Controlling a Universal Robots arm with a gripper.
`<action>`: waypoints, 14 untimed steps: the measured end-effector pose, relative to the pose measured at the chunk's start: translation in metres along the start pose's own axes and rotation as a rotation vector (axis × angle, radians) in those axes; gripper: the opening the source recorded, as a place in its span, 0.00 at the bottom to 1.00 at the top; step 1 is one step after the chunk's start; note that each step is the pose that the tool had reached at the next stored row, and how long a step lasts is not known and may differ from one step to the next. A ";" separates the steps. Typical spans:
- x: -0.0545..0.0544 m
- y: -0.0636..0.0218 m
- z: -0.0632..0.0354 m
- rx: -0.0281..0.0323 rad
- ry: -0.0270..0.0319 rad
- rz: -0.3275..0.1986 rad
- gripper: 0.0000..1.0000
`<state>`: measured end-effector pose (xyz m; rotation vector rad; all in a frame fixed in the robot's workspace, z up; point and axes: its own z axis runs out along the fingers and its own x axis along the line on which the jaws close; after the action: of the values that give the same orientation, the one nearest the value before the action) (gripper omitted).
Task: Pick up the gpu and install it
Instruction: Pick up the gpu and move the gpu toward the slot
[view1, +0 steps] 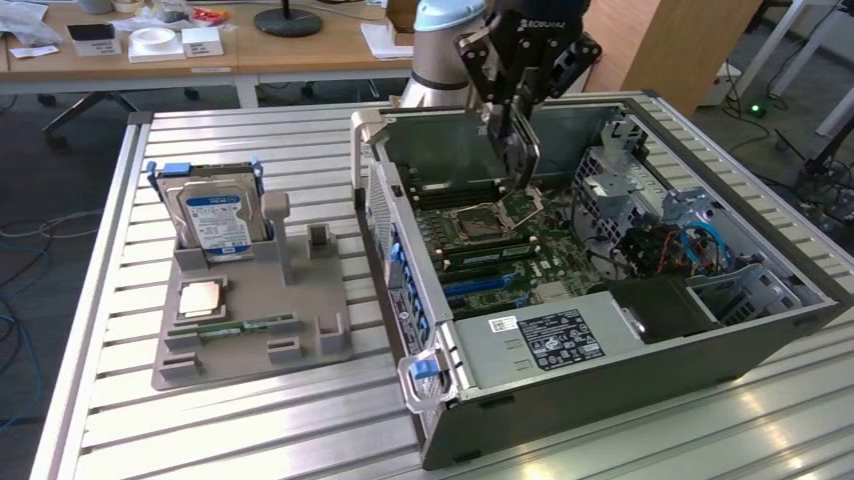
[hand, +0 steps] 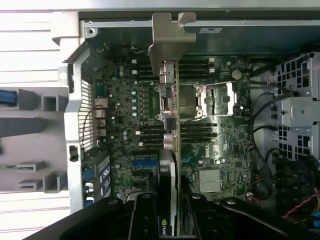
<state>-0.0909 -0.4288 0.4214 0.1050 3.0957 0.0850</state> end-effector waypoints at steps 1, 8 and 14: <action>-0.004 0.0003 0.0002 0.0000 0.0000 0.000 0.27; -0.031 0.0020 0.0014 -0.0005 0.0000 0.000 0.27; -0.053 0.0035 0.0024 -0.0006 0.0000 0.000 0.27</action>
<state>-0.0380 -0.4288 0.4214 0.1050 3.0956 0.0859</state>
